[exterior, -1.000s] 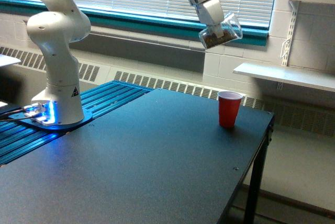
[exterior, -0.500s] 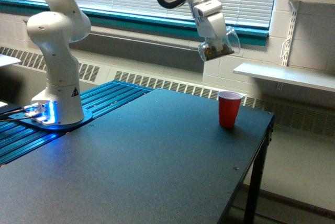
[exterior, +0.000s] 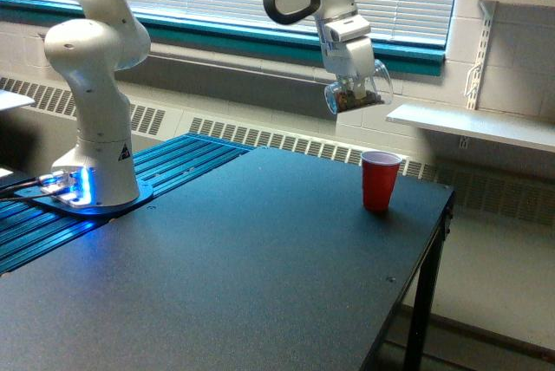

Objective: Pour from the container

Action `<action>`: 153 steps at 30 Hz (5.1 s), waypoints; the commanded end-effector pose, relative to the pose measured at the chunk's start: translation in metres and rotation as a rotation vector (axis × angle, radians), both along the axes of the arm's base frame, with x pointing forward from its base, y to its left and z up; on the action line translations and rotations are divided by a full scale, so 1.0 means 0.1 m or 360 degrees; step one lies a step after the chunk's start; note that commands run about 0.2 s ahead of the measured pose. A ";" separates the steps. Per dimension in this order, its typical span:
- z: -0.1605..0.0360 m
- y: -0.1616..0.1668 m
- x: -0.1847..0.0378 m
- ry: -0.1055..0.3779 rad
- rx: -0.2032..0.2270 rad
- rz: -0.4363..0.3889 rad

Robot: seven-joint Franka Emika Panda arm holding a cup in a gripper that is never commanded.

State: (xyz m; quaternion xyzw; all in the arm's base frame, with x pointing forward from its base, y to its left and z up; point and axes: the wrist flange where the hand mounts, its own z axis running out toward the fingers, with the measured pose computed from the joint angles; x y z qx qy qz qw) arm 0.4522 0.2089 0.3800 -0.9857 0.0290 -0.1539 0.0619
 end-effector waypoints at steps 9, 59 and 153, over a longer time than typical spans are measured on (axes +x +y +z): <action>-0.11 0.15 -0.06 0.0076 -0.0080 0.0020; -0.32 0.44 0.09 0.0263 -0.0381 0.0093; 0.23 0.51 0.19 0.0511 -0.0713 0.0288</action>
